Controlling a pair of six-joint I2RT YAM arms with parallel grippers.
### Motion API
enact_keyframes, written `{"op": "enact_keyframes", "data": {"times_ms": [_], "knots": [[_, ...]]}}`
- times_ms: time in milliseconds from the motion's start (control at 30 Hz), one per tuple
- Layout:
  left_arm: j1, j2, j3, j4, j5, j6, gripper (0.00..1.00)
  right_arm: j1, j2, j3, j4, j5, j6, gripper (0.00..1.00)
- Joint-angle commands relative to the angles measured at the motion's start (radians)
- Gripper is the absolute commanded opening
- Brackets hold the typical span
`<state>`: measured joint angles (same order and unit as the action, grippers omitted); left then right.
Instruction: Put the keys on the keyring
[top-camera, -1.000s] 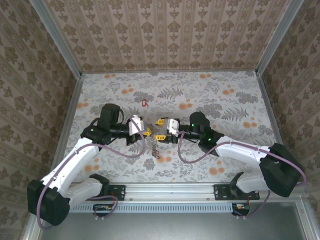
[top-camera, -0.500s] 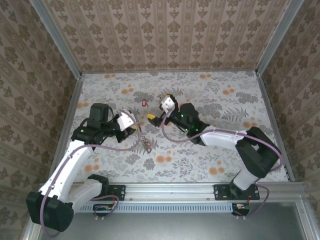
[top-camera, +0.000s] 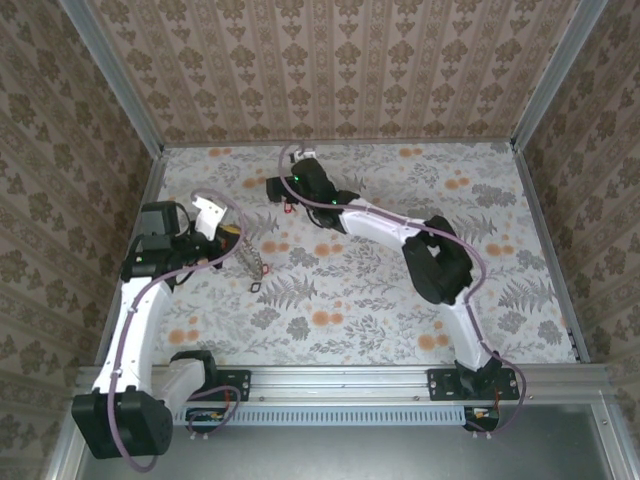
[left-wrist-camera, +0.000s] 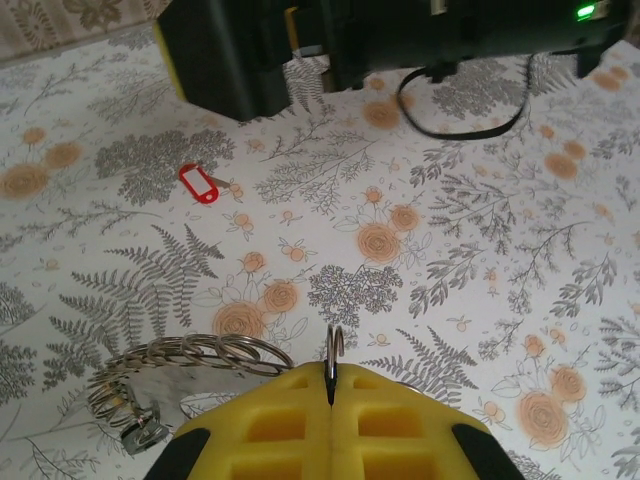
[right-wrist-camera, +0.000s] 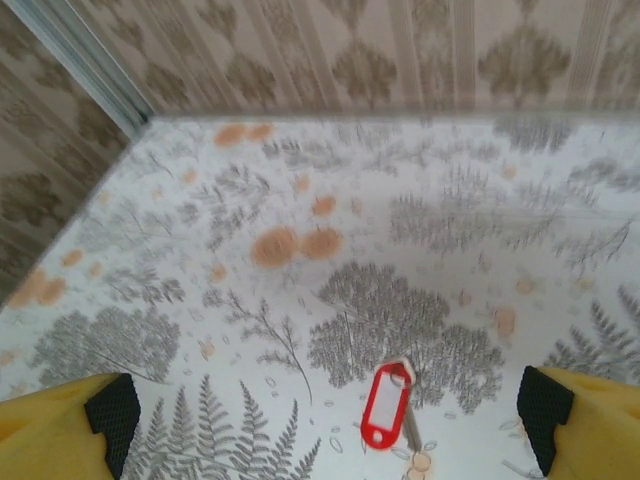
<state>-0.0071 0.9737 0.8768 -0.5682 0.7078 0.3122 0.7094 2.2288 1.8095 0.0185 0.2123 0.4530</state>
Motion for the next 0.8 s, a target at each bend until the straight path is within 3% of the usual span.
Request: {"op": "enact_keyframes", "data": {"times_ms": [0,233,567,767], "knots": [[0.018,0.001,0.012,0.047,0.082,-0.058,0.00,-0.005,0.126,0.173,-0.304,-0.017,0.116,1.00],[0.018,0.003,-0.029,0.091,0.113,-0.099,0.00,-0.011,0.367,0.553,-0.615,0.018,0.198,0.99],[0.018,-0.012,-0.085,0.127,0.115,-0.126,0.00,-0.026,0.496,0.736,-0.795,0.107,0.276,1.00],[0.019,-0.006,-0.100,0.147,0.110,-0.133,0.00,-0.033,0.514,0.745,-0.876,0.136,0.279,1.00]]}}
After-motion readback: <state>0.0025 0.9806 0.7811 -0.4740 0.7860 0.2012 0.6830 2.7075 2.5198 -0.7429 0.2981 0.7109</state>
